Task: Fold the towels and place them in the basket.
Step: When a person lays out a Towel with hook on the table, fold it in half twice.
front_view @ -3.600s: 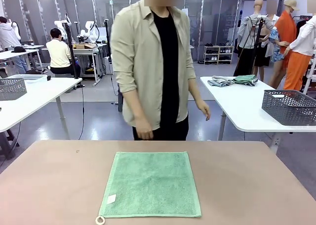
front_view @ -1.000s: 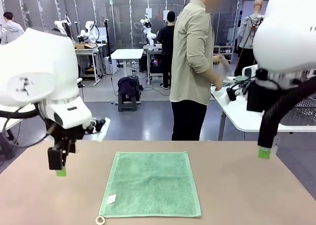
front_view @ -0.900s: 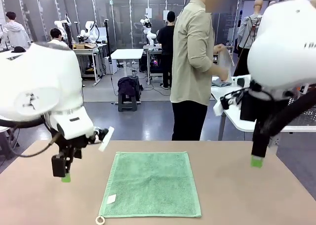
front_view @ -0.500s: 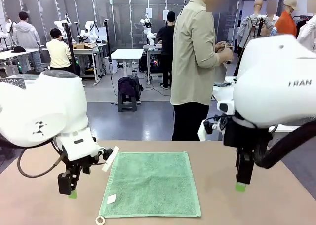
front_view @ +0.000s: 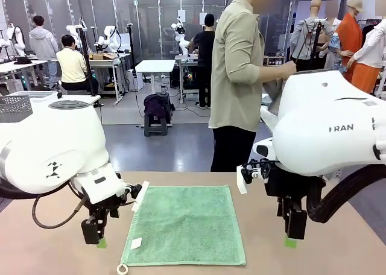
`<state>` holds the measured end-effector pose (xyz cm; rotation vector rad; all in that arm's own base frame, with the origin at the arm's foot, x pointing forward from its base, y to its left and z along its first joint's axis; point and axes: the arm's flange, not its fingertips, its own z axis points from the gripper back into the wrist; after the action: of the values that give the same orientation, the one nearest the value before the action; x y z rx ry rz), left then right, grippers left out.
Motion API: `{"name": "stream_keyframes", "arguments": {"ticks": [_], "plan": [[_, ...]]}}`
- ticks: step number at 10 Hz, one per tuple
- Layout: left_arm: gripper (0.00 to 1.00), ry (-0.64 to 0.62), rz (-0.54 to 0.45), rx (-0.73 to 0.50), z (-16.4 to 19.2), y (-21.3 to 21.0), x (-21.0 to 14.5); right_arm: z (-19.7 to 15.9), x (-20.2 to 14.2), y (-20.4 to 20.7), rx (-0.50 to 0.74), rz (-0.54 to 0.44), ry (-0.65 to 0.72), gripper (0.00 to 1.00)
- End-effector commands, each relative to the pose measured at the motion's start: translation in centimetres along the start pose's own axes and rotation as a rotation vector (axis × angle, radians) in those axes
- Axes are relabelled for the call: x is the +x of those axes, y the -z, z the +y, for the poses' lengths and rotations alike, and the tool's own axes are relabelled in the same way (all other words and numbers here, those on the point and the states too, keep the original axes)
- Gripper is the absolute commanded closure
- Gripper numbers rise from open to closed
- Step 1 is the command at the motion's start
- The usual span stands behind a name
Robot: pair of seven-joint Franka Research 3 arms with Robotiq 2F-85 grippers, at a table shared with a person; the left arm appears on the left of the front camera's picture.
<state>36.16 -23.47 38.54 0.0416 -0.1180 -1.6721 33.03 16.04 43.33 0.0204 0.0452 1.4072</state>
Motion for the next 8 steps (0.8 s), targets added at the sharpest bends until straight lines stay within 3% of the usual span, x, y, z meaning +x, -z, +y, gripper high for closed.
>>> {"name": "stream_keyframes", "arguments": {"ticks": [1, 4, 6, 8], "plan": [[0.0, -0.029, -0.036, 0.038, -0.14, 0.58, -0.57, -0.25, 0.17, 0.7, -0.045, 0.044, -0.111, 0.0], [0.0, -0.033, -0.03, 0.029, 0.29, 0.21, -0.92, -0.01, 0.48, 1.57, -0.104, 0.078, -0.175, 0.0], [0.0, -0.04, 0.004, -0.054, 0.44, -0.32, -0.93, -0.42, 0.36, 1.17, -0.067, 0.079, -0.18, 0.0], [0.0, -0.028, -0.017, 0.011, 0.36, 0.04, -0.6, 0.21, 0.76, 0.79, -0.072, 0.079, -0.143, 0.0]]}}
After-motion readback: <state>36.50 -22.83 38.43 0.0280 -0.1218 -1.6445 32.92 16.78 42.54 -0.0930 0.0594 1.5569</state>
